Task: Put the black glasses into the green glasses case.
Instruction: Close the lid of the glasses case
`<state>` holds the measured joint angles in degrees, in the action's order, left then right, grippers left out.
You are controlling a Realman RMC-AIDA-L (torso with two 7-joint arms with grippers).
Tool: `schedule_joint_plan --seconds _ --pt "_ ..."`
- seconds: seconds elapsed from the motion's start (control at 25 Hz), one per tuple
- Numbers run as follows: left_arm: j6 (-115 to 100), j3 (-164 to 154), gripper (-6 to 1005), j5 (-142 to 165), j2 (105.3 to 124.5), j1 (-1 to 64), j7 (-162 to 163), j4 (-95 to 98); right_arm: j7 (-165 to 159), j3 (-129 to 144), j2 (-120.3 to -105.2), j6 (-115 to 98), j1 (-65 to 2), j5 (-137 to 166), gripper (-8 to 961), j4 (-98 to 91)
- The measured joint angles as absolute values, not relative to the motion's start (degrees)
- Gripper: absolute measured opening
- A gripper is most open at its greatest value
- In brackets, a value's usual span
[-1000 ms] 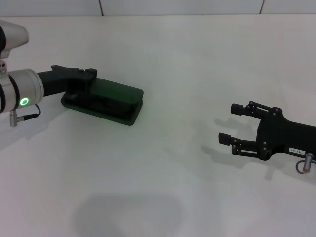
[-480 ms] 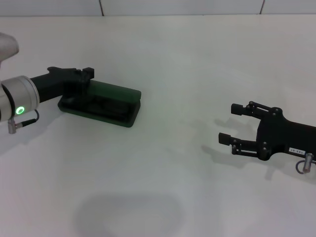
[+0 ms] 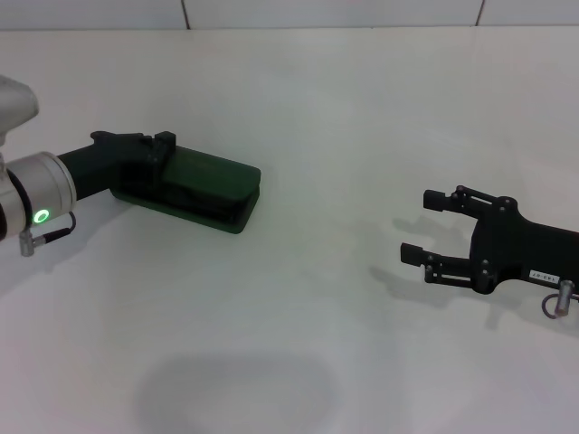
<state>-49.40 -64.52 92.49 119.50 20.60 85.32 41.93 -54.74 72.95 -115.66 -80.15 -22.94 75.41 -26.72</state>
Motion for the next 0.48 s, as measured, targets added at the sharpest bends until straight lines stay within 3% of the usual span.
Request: schedule_joint_plan --seconds 0.48 --pt "-50.62 -63.08 21 88.67 119.58 20.79 80.22 39.72 -54.85 72.95 -115.66 -80.15 -22.93 75.40 811 -26.71"
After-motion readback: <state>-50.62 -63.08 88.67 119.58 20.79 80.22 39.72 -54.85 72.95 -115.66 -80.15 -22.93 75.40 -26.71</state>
